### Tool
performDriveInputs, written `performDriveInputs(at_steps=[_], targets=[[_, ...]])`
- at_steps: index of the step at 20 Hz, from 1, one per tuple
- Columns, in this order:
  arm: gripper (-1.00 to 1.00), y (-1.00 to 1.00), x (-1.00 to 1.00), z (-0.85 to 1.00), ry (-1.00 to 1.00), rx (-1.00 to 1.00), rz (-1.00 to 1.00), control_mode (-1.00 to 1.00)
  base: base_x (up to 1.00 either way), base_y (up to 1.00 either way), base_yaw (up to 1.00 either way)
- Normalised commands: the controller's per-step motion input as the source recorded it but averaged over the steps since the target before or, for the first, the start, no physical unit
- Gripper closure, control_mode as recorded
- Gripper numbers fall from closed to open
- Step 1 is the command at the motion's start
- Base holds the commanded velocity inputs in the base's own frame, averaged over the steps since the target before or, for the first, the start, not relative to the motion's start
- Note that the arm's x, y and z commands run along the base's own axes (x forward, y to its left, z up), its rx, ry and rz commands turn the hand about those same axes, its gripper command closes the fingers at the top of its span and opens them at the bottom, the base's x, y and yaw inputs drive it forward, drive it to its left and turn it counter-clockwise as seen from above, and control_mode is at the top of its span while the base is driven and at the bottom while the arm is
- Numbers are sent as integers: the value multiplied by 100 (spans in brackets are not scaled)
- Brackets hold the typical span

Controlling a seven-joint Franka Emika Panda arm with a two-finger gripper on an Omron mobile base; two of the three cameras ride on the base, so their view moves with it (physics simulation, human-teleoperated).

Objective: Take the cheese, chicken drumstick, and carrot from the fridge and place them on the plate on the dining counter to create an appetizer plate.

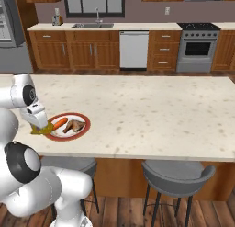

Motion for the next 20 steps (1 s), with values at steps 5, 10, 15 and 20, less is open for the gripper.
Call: performDriveInputs(at_steps=[5,10,15,20], targets=[[100,0,0,-41,-5,-3,-6,-100,0,0,0],[100,0,11,-22,0,0,-5,-100,0,0,0],[100,1,33,-2,4,0,0,-100,0,0,0],[100,16,39,-13,8,0,0,-100,0,0,0]])
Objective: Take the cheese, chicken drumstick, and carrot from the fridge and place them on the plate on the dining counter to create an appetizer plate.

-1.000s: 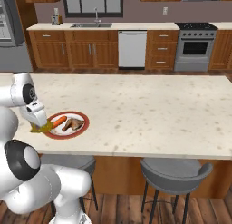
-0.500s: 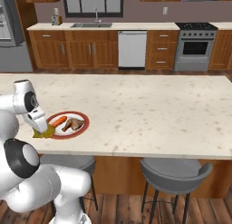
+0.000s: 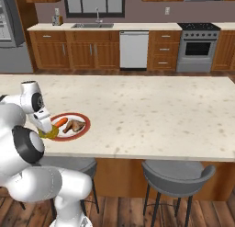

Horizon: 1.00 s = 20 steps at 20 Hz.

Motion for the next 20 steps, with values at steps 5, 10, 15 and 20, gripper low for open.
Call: performDriveInputs(at_steps=[5,10,15,20], targets=[[100,30,35,-25,10,0,0,-100,0,0,0],[100,32,39,-24,8,0,0,-100,0,0,0],[100,26,47,-29,5,0,0,-100,0,0,0],[100,18,43,-37,0,-1,0,-100,0,0,0]])
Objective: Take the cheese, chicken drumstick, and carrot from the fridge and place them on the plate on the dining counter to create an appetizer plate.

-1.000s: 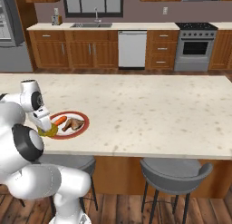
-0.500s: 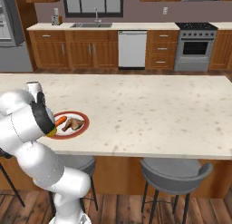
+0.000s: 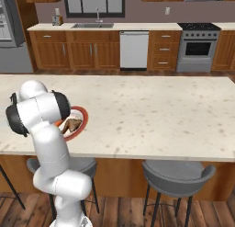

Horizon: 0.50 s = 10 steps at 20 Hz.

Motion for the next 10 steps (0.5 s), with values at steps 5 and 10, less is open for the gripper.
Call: performDriveInputs(at_steps=[5,10], targets=[[100,12,34,-26,0,-1,0,-100,0,0,0],[100,-3,3,-5,0,-2,-5,-100,0,0,0]])
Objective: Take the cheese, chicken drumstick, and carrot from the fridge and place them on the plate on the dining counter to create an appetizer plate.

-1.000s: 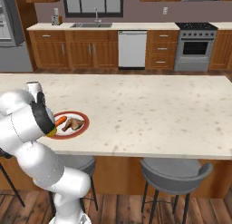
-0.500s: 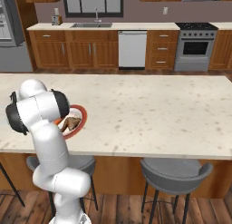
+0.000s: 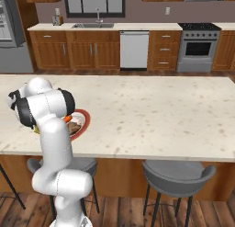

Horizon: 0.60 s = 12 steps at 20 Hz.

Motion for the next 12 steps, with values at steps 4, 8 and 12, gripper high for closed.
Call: performDriveInputs(at_steps=[4,8,12], targets=[[100,-19,0,0,-1,-3,-10,-100,0,0,0],[100,-42,0,0,0,-1,-10,-100,0,0,0],[100,-61,0,0,0,0,-10,-100,0,0,0]])
